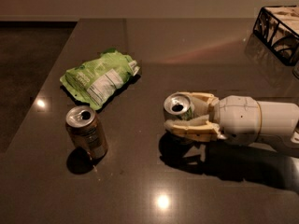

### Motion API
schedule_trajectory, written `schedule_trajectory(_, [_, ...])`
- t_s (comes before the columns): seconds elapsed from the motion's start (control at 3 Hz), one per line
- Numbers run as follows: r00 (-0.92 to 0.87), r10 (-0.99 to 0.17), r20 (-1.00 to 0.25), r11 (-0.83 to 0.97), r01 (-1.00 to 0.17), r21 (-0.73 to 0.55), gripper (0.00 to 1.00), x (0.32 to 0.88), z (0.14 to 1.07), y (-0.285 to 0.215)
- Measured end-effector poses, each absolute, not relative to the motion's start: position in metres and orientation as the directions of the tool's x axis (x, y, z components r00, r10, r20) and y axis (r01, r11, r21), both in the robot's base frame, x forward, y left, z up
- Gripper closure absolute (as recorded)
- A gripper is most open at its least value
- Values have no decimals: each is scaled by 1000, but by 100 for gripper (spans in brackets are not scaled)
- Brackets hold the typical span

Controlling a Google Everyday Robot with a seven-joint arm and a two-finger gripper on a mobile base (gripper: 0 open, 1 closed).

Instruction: Place 7up can upright

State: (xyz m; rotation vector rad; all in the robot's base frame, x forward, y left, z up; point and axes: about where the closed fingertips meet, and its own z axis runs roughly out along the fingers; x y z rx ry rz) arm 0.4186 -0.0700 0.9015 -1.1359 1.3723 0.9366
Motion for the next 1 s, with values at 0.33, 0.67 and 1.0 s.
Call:
schedule_trajectory(0.33, [30,-130,-991,232,-971,-60,35,418,903,-68])
schedule_trajectory(0.67, [33,-132,-991,228,-972,-62,12,417,904,-66])
schedule_trajectory(1.0, [35,-133,-990,224,-972,-65,0,417,905,-63])
